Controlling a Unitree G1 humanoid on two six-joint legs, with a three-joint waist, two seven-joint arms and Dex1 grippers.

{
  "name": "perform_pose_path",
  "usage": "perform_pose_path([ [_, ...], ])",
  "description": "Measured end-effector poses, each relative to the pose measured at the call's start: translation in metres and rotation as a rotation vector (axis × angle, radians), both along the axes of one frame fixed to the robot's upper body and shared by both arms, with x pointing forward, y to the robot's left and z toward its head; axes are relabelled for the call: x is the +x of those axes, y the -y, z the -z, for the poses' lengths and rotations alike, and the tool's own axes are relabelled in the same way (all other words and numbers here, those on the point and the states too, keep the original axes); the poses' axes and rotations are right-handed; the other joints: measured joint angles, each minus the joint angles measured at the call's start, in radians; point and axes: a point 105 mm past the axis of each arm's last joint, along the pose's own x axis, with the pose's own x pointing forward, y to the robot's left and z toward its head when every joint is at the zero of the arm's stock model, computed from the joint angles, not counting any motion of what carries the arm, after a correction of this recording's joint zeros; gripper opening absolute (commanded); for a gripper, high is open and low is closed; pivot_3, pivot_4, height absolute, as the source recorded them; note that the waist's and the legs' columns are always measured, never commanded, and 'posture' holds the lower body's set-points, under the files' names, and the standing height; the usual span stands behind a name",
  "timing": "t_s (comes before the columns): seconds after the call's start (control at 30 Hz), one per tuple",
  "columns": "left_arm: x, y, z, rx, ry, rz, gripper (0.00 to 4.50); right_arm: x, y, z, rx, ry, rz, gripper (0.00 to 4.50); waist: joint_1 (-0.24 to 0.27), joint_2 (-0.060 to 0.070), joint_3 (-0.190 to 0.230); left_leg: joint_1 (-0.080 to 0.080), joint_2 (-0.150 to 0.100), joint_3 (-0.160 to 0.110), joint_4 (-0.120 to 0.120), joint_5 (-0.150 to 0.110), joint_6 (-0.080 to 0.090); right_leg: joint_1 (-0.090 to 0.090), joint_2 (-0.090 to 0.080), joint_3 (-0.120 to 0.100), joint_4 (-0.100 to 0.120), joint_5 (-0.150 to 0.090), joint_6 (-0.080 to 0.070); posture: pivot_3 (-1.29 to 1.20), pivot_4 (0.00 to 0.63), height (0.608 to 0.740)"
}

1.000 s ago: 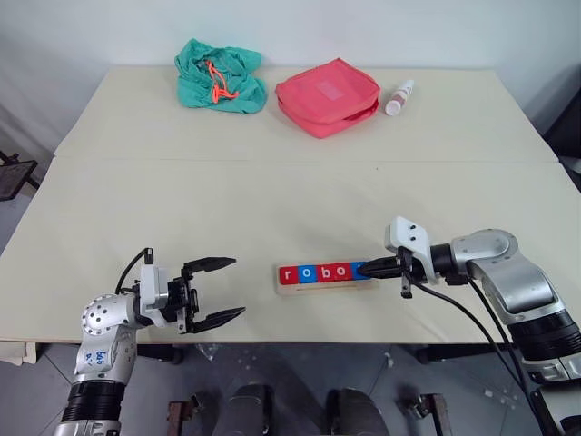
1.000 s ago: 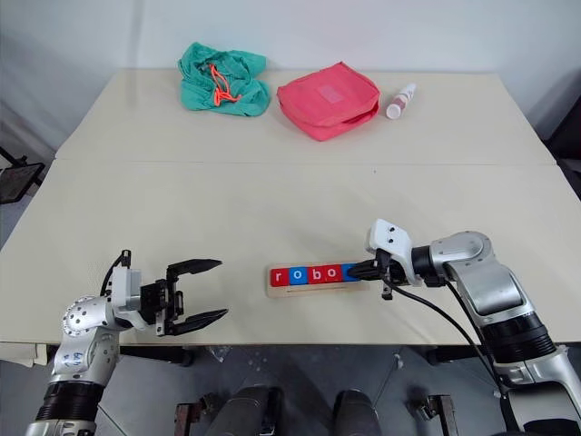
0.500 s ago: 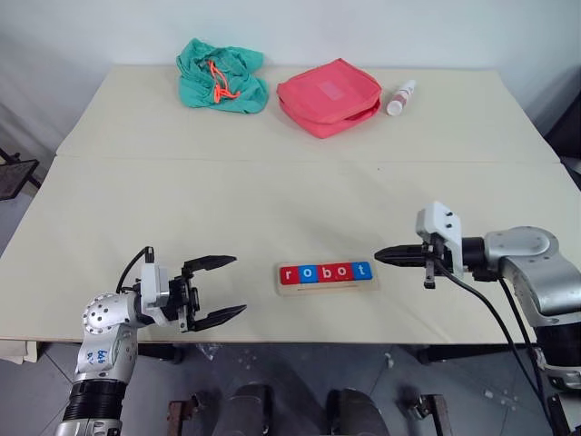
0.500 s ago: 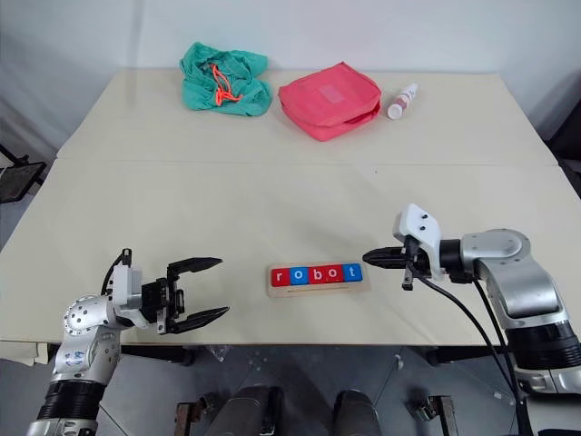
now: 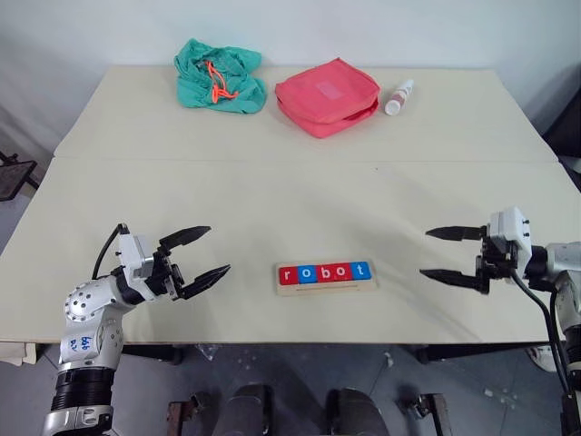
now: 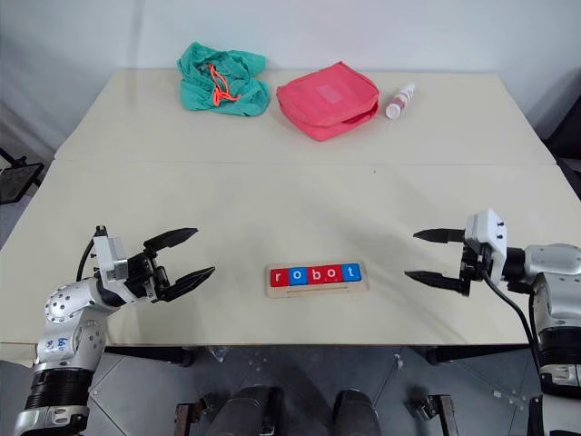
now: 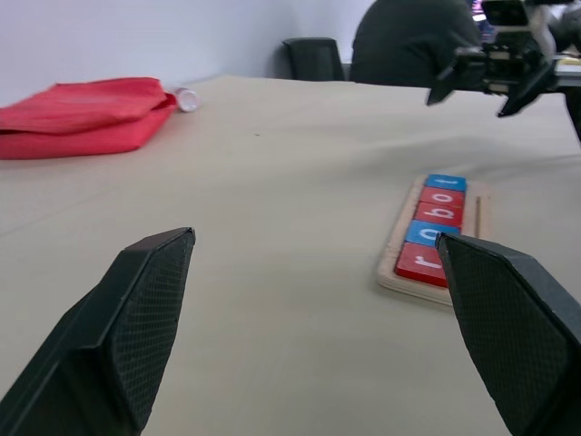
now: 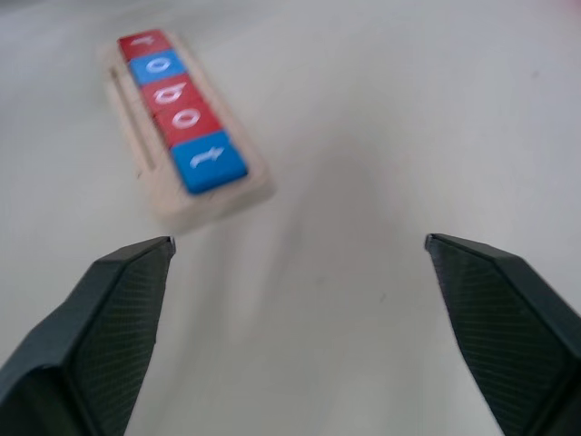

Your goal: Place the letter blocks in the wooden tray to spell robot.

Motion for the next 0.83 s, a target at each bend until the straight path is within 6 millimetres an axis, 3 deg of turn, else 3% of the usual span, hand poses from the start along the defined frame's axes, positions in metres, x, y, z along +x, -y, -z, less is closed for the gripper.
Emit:
perform_pose_path([
  [0.3, -0.005, -0.014, -0.007, -0.058, 0.033, 0.018, 4.5, 0.006, 0.018, -0.003, 0.081, 0.125, 0.045, 4.43, 0.001, 0.0, 0.0, 0.0, 0.0, 0.0, 0.001, 0.0, 0.0, 0.001, 0.0, -0.001, 0.0, 0.0, 0.0, 0.0, 0.15, 0.74],
  [0.57, -0.008, -0.015, -0.008, -0.127, 0.008, 0.052, 4.5, 0.0, 0.021, 0.002, 0.108, 0.089, 0.039, 4.43, 0.0, 0.0, 0.0, 0.0, 0.0, -0.001, 0.001, 0.0, 0.0, 0.001, 0.0, -0.001, 0.0, 0.0, 0.0, 0.0, 0.15, 0.74],
  [0.7, -0.019, -0.018, 0.002, -0.064, -0.049, 0.105, 4.5, -0.011, 0.024, 0.011, 0.021, 0.033, 0.001, 4.43, 0.0, 0.0, 0.0, 0.0, 0.0, 0.0, 0.0, 0.0, 0.0, 0.001, 0.0, -0.001, -0.001, 0.0, 0.0, 0.0, 0.15, 0.74],
  [0.83, -0.02, -0.018, 0.0, -0.027, -0.036, 0.121, 4.5, -0.008, 0.022, 0.007, 0.029, 0.034, -0.01, 4.43, 0.0, 0.0, 0.0, 0.0, 0.001, 0.001, 0.002, 0.0, 0.0, 0.002, 0.0, -0.001, -0.002, 0.0, 0.0, 0.0, 0.15, 0.74],
])
